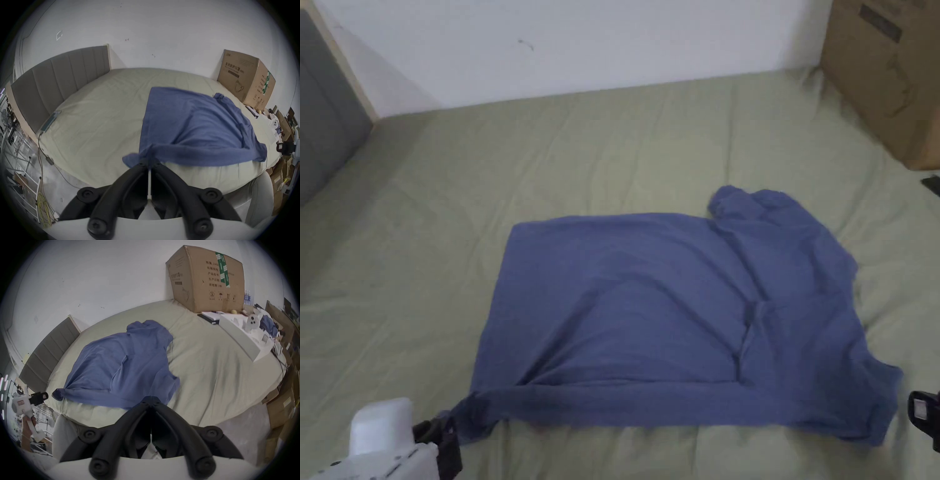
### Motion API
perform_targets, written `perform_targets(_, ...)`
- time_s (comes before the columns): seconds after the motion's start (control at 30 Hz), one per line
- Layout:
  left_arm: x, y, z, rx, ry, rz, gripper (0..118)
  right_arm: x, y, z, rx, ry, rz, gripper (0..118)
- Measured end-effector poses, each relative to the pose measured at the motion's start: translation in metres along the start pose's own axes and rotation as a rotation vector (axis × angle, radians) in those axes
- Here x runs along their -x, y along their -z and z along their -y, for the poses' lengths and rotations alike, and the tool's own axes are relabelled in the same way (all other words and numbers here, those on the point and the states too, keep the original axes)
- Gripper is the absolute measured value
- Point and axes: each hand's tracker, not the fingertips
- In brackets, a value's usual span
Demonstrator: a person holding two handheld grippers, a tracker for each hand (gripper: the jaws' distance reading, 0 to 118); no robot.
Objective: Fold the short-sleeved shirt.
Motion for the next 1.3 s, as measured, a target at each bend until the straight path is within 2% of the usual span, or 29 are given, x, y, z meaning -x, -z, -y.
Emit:
perform_targets(0.1,0.011,0.009,0.0,0.002,-0.035,0.017,2,-0.004,0.008,0.009,0.028,0.006,0.007,0)
perform_targets(0.13,0.012,0.011,-0.003,-0.003,-0.032,0.009,17,-0.005,0.01,0.01,0.033,0.005,0.015,0)
perform_targets(0.2,0.013,0.022,-0.012,-0.03,0.005,-0.025,65,-0.009,0.014,0.012,0.044,0.013,0.024,0)
perform_targets(0.23,0.013,0.027,-0.017,-0.031,0.01,-0.033,71,-0.004,0.013,0.012,0.045,0.019,0.024,0)
perform_targets(0.27,0.014,0.034,-0.023,-0.022,0.017,-0.039,71,-0.004,0.013,0.012,0.049,0.027,0.026,0)
perform_targets(0.3,0.017,0.041,-0.028,-0.024,0.015,-0.037,81,-0.004,0.015,0.012,0.055,0.031,0.027,0)
perform_targets(0.37,0.019,0.059,-0.033,-0.006,0.01,-0.033,81,-0.004,0.018,0.014,0.062,0.033,0.028,0)
perform_targets(0.4,0.02,0.068,-0.034,0.035,0.008,-0.024,77,-0.004,0.021,0.014,0.079,0.033,0.026,0)
perform_targets(0.43,0.02,0.075,-0.033,0.079,0.004,-0.028,55,-0.003,0.023,0.016,0.087,0.031,0.028,0)
perform_targets(0.47,0.016,0.08,-0.032,0.14,-0.019,-0.007,10,-0.002,0.026,0.017,0.082,0.031,0.045,2)
perform_targets(0.5,0.015,0.085,-0.028,0.202,-0.029,-0.002,0,-0.002,0.029,0.017,0.092,0.031,0.064,26)
perform_targets(0.57,0.016,0.081,-0.023,0.157,-0.038,0.014,0,-0.002,0.038,0.016,0.136,0.028,0.082,96)
perform_targets(0.6,0.014,0.077,-0.023,0.149,-0.04,0.001,0,-0.002,0.042,0.016,0.133,0.03,0.08,108)
perform_targets(0.73,0.017,0.067,-0.03,0.128,-0.075,0.009,0,-0.007,0.062,0.007,0.141,0.039,0.07,103)
perform_targets(0.77,0.016,0.064,-0.031,0.126,-0.071,0.012,0,-0.012,0.069,0.004,0.155,0.047,0.064,92)
perform_targets(0.8,0.013,0.063,-0.032,0.122,-0.051,0.006,0,-0.014,0.075,0.001,0.16,0.063,0.047,55)
perform_targets(0.83,0.01,0.062,-0.033,0.119,-0.026,-0.003,0,-0.014,0.078,0.0,0.158,0.075,0.032,25)
perform_targets(0.87,0.008,0.063,-0.034,0.118,-0.003,-0.01,0,-0.012,0.084,-0.001,0.154,0.074,0.025,11)
perform_targets(0.93,0.004,0.064,-0.033,0.121,0.029,-0.021,0,-0.016,0.098,0.001,0.167,0.084,-0.019,4)
perform_targets(0.97,0.002,0.064,-0.032,0.122,0.034,-0.021,0,-0.015,0.103,0.0,0.204,0.098,-0.025,4)
perform_targets(1.07,0.001,0.064,-0.032,0.132,0.042,-0.028,0,-0.013,0.095,0.0,0.171,0.112,-0.042,3)
perform_targets(1.2,0.006,0.057,-0.041,0.126,0.034,-0.022,0,-0.012,0.068,-0.015,0.125,0.082,-0.02,3)
perform_targets(1.3,0.006,0.051,-0.059,0.092,0.026,-0.01,0,-0.012,0.048,-0.039,0.07,0.079,-0.049,3)
